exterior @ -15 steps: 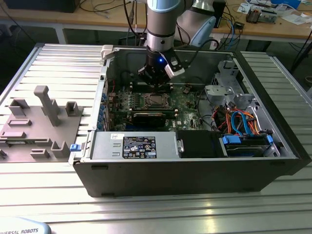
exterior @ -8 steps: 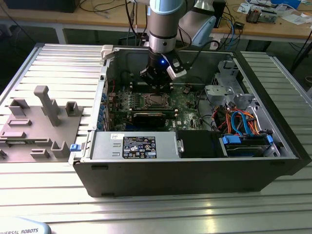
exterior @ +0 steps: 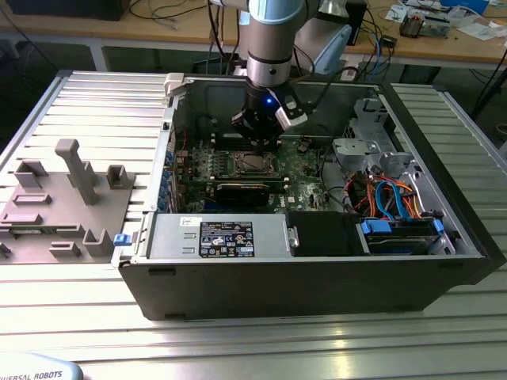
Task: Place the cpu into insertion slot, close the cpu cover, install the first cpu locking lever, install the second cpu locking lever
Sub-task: 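Install the first cpu locking lever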
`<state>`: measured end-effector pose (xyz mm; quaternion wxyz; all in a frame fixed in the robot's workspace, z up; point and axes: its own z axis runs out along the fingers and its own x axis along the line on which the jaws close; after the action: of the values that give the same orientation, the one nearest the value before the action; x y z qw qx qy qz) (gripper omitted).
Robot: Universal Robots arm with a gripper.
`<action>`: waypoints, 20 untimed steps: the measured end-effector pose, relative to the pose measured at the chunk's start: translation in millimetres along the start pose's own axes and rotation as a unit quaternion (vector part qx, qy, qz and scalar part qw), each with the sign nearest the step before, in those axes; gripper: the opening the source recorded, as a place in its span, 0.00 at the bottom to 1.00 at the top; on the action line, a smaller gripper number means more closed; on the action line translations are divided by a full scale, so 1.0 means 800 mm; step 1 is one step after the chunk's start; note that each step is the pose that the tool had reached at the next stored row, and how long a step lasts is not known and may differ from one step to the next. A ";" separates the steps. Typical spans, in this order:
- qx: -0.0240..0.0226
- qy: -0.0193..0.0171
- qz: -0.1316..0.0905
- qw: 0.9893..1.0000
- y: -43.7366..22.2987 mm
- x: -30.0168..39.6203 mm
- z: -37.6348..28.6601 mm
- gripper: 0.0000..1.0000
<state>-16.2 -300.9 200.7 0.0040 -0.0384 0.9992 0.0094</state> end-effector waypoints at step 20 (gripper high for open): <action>0.000 -0.001 -0.005 1.000 -0.0077 -0.0032 -0.0069 0.11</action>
<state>-13.2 -307.0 206.1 0.0047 -0.0431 0.9990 0.0098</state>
